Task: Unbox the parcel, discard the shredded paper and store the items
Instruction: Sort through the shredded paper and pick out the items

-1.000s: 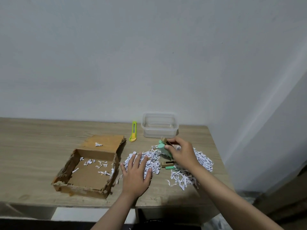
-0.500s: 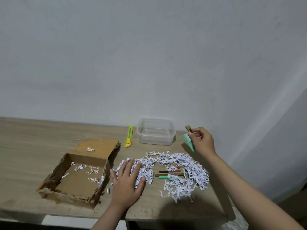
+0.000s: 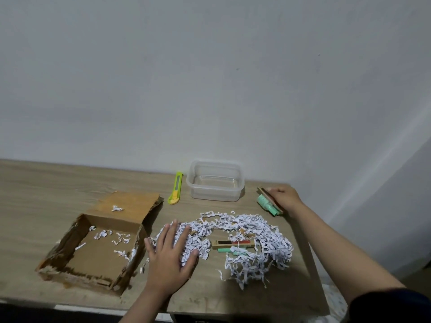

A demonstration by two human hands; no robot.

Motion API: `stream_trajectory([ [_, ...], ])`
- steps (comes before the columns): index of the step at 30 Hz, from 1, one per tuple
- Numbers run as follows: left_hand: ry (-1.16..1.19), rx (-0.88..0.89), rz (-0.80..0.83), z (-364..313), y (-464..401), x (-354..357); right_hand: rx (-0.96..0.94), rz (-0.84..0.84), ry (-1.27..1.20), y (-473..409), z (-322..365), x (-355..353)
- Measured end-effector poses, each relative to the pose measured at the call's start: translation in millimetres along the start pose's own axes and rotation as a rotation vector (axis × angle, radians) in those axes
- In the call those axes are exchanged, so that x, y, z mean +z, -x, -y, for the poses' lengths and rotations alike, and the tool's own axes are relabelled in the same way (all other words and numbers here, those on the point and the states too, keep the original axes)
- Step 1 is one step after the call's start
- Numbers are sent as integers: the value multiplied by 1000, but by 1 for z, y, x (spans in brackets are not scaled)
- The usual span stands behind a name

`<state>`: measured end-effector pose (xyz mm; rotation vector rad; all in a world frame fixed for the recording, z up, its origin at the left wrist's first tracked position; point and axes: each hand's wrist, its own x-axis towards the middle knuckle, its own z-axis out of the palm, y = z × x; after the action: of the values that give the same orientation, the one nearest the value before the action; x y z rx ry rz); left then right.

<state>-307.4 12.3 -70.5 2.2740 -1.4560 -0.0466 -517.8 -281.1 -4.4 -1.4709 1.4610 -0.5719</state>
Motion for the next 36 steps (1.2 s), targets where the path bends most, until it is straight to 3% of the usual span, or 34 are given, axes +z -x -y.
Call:
stream_trajectory([
  [7, 6, 1, 2, -1, -4, -1, -5, 163, -75, 30, 1, -18],
  [12, -9, -9, -5, -2, -11, 1, -266, -60, 17, 61, 0, -6],
  [14, 1, -1, -14, -6, -16, 0, -352, -51, 32, 77, 0, 0],
  [20, 20, 60, -48, 6, 13, -22, -684, 124, 431, 172, 2, 39],
  [22, 17, 70, -54, 7, 11, -19, -686, 201, 489, 177, 4, 57],
  [32, 32, 67, -23, -2, 2, -3, -637, 255, 810, 154, 5, 101],
  [36, 38, 68, -31, -1, 2, -5, -662, 207, 706, 160, 14, 99],
])
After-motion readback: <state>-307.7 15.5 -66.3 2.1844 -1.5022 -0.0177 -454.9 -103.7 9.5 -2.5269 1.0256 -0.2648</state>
